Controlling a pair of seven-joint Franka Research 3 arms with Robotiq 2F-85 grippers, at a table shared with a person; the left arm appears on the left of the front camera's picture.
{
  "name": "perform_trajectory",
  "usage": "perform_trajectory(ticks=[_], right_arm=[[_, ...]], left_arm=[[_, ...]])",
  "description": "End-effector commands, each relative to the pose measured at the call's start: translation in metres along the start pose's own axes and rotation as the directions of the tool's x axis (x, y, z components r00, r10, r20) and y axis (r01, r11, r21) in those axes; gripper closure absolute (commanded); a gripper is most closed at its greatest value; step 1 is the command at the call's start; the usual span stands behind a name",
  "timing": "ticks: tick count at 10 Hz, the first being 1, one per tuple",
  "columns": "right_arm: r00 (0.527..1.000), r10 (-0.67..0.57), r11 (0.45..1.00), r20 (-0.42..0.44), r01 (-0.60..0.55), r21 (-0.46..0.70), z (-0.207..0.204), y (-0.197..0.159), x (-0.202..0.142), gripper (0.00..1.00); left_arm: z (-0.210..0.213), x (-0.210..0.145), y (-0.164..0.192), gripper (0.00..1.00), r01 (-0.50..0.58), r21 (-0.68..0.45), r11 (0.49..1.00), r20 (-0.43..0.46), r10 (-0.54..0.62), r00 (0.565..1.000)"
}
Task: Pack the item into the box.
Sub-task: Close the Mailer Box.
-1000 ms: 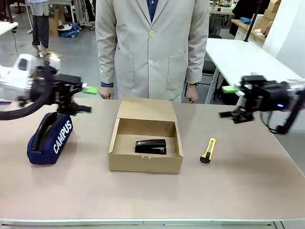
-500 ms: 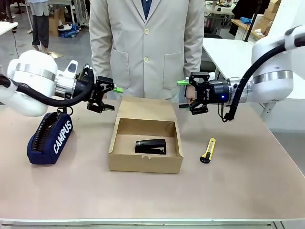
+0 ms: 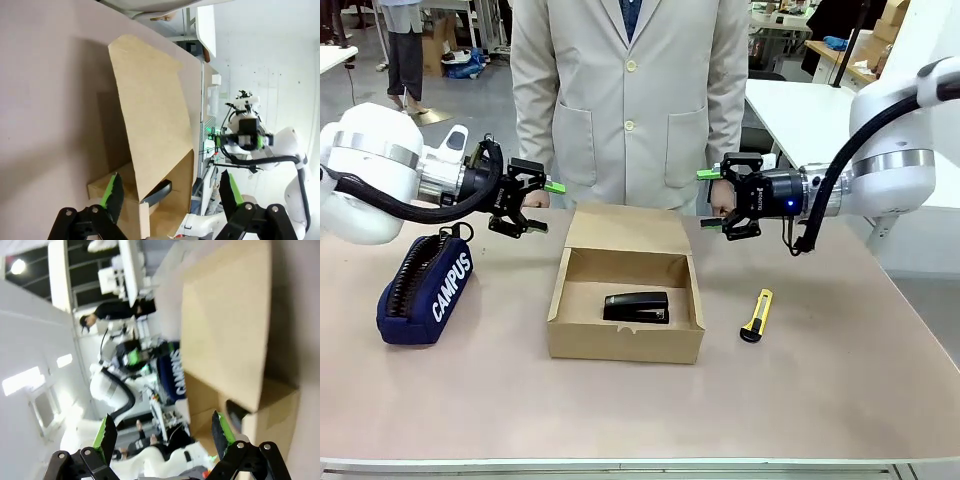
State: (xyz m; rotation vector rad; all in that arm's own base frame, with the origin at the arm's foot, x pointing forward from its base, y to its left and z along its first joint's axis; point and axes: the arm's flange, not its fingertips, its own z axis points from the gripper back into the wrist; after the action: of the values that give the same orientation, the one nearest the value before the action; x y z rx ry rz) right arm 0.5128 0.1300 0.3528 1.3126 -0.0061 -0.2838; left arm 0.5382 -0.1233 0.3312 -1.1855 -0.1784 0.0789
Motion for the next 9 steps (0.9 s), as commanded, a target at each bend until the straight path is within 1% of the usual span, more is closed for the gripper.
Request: perform_trajectory(ticks=[1,2,5,6,8,9], right_arm=[[0.996,-0.048,0.997,0.077,0.053,-0.057,-0.018,-0.018,0.04,0.0],[0.996,-0.049,0.995,0.078,0.056,-0.085,-0.023,-0.027,0.05,0.0],[0.997,-0.079,0.994,0.023,0.08,-0.077,-0.044,-0.045,0.068,0.0],[0.995,-0.1,0.991,0.013,0.101,-0.087,-0.051,-0.052,0.074,0.0],[0.992,-0.121,0.989,-0.016,0.119,-0.083,-0.056,-0.06,0.076,0.0],[0.991,-0.126,0.99,-0.041,0.123,-0.063,-0.058,-0.062,0.078,0.0]], left_arm=[[0.001,0.006,0.018,0.0,-0.048,-0.012,0.999,-0.064,0.047,0.997],[-0.003,0.007,0.027,0.0,-0.053,-0.003,0.999,-0.111,0.053,0.992],[-0.024,0.017,0.039,0.0,-0.042,-0.06,0.997,-0.181,0.03,0.983],[-0.037,0.023,0.043,0.0,-0.033,-0.068,0.997,-0.197,0.019,0.98],[-0.05,0.029,0.045,0.0,-0.012,-0.095,0.995,-0.196,-0.007,0.981],[-0.058,0.03,0.043,0.0,-0.009,-0.111,0.994,-0.222,-0.016,0.975]])
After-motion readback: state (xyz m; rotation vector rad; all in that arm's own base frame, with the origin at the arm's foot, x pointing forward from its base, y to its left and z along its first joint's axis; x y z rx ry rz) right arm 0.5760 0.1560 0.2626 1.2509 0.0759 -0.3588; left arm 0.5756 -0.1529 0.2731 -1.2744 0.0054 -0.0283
